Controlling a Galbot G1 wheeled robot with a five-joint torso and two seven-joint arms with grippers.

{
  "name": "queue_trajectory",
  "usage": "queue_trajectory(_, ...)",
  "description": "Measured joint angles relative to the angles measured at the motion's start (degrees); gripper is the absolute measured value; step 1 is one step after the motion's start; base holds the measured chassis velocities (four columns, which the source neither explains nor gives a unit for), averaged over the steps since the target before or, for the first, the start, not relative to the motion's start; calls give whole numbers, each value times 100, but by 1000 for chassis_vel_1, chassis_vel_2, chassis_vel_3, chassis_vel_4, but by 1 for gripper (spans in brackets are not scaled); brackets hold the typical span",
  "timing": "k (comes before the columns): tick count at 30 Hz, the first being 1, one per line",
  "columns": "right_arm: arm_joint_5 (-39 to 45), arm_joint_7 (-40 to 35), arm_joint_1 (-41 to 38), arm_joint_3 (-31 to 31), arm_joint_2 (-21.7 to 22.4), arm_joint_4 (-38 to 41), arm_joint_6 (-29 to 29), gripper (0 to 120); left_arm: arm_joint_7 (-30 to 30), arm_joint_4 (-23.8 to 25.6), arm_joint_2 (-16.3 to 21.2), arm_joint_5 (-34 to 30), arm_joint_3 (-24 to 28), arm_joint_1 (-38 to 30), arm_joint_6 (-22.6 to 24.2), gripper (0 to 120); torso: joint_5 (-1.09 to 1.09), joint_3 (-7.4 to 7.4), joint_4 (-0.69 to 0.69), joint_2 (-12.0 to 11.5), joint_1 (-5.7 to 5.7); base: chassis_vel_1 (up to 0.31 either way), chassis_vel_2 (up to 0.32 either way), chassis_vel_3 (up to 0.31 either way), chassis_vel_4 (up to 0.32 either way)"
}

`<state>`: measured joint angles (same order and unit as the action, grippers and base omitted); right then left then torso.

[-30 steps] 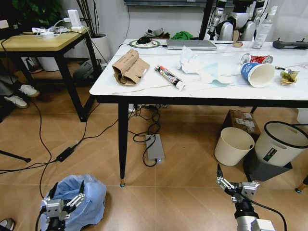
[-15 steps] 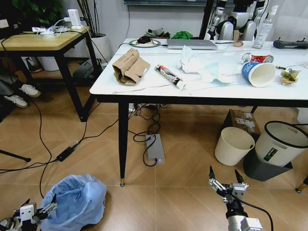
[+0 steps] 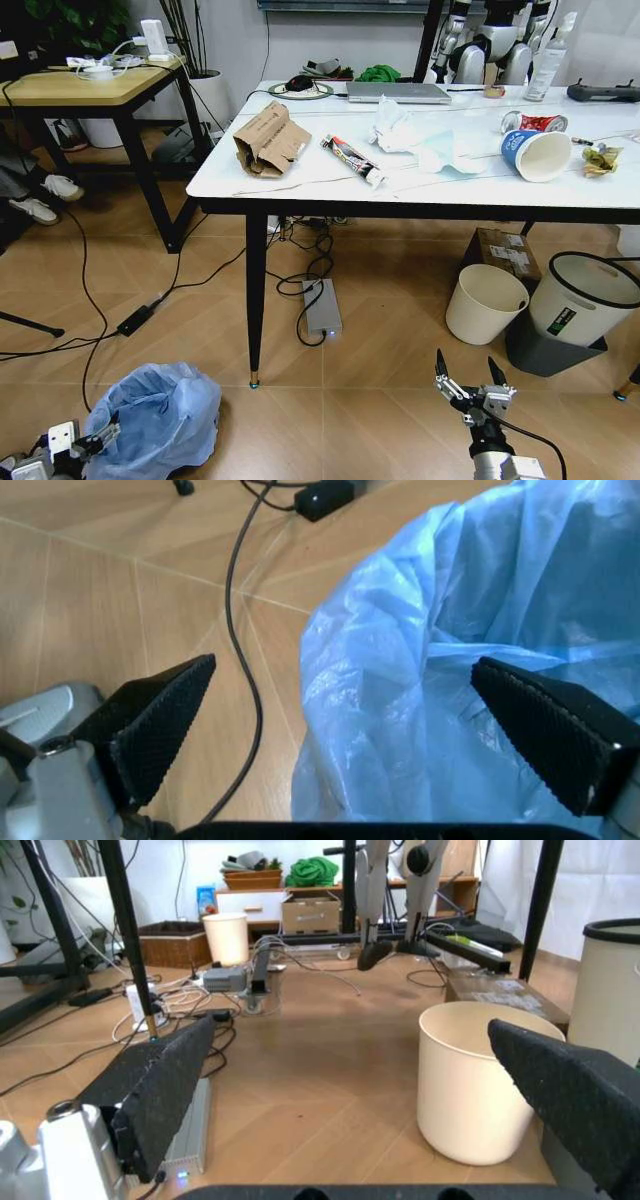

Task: Pick up the trash bin and place the trash from the table into it.

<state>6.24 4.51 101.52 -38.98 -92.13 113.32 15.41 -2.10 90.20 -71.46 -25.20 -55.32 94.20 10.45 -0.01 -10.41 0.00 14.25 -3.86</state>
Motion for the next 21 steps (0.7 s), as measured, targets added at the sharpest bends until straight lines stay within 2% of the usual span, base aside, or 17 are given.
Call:
queue_trajectory(5, -2, 6, 9, 3, 0, 15, -3, 100, -54, -102, -20, 2, 26, -80, -11, 100, 0, -3, 0, 4, -2, 0, 0, 0, 0)
queue_trajectory(9, -18, 13, 25, 5, 0, 53, -4, 100, -128, -207, -33, 85, 61, -149, -45, 87, 1, -5, 0, 8, -3, 0, 0, 0, 0)
queue_trajectory(10, -18, 13, 25, 5, 0, 53, -4, 100, -128, -207, -33, 85, 61, -149, -45, 87, 1, -5, 0, 8, -3, 0, 0, 0, 0)
queue_trajectory(11, -27, 14, 30, 5, 0, 69, -4, 100, -144, -230, -36, 98, 77, -160, -48, 80, 0, -5, 0, 8, -3, 0, 0, 0, 0)
queue_trajectory(14, -35, 17, 45, 4, 0, 100, -4, 100, -165, -266, -43, 107, 86, -182, -51, 72, 1, -6, 0, 9, -3, 0, 0, 0, 0)
queue_trajectory(16, -45, 23, 63, 1, 0, 146, -3, 100, -205, -316, -38, 107, 88, -205, -51, 58, 1, -7, -1, 12, -4, 0, 0, 0, 0)
queue_trajectory(18, -47, 23, 66, 1, 0, 155, -3, 100, -212, -336, -34, 107, 88, -211, -51, 57, 0, -7, 0, 12, -4, 0, 0, 0, 0)
queue_trajectory(21, -54, 26, 82, -2, 0, 180, -1, 100, -231, -399, -25, 107, 88, -226, -53, 44, 1, -8, -1, 13, -4, 0, 0, 0, 0)
